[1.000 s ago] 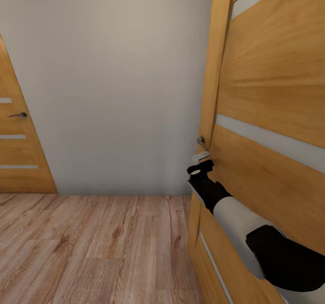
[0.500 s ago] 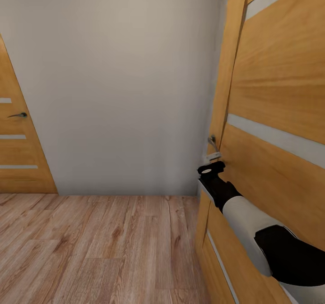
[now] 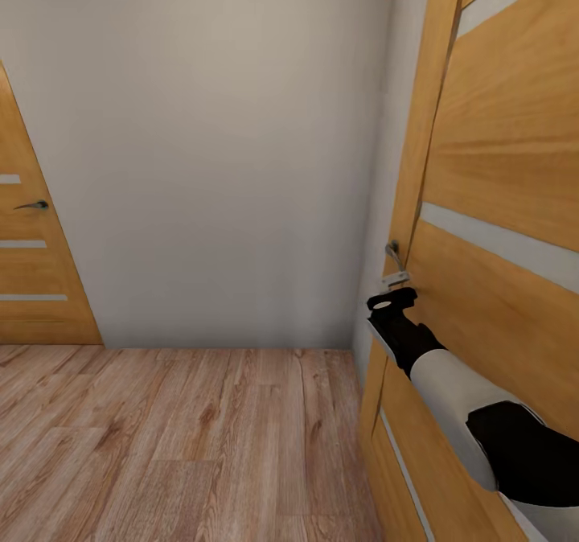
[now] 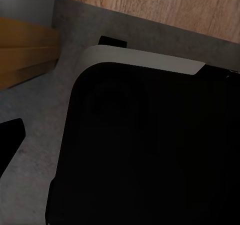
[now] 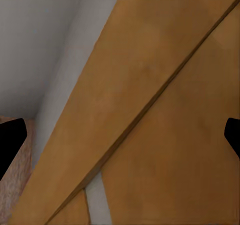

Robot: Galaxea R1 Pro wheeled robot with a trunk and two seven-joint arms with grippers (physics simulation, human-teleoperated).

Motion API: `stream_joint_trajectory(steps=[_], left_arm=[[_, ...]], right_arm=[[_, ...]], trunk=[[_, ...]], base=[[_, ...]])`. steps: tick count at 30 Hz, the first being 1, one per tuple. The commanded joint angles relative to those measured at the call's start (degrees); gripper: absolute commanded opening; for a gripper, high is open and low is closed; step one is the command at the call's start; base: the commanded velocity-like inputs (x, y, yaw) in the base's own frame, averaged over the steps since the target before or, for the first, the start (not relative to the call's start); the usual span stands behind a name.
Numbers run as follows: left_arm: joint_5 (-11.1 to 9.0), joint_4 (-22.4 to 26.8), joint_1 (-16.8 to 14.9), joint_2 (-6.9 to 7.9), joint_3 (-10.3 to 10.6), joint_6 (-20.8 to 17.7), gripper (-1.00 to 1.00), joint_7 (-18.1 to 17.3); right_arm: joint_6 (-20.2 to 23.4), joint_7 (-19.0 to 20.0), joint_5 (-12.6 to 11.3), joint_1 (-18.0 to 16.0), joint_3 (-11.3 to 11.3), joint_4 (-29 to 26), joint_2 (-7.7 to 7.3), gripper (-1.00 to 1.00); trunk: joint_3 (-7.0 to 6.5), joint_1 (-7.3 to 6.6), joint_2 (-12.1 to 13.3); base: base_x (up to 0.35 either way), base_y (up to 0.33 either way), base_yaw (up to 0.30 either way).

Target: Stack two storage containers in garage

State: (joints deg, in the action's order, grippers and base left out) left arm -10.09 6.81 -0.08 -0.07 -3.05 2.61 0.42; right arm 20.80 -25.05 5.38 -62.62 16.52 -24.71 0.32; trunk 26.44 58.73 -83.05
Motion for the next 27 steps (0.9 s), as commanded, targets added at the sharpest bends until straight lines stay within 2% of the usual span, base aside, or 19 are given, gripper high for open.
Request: stream_joint_trajectory(steps=[1, 9, 27], left_arm=[[-0.11, 0.04, 0.0, -0.02, -0.29, 0.11, 1.0, 0.02], [-0.12, 0.04, -0.01, -0.02, -0.29, 0.11, 1.0, 0.02], [-0.1, 0.04, -0.01, -0.02, -0.29, 0.11, 1.0, 0.02]], right_arm=[[0.87, -0.37, 0.97, -0.04, -0.19, -0.01, -0.17, 1.0], [1.22, -1.71, 1.03, -0.04, -3.67, -0.03, -1.02, 1.0], [1.19, -1.84, 1.04, -0.04, -4.04, -0.01, -2.8, 1.0]], trunk=[[0.06, 0.0, -0.03], [0.06, 0.0, -0.03], [0.06, 0.0, -0.03]], base=[[0.0, 0.0, 0.0], [0.0, 0.0, 0.0], [0.0, 0.0, 0.0]])
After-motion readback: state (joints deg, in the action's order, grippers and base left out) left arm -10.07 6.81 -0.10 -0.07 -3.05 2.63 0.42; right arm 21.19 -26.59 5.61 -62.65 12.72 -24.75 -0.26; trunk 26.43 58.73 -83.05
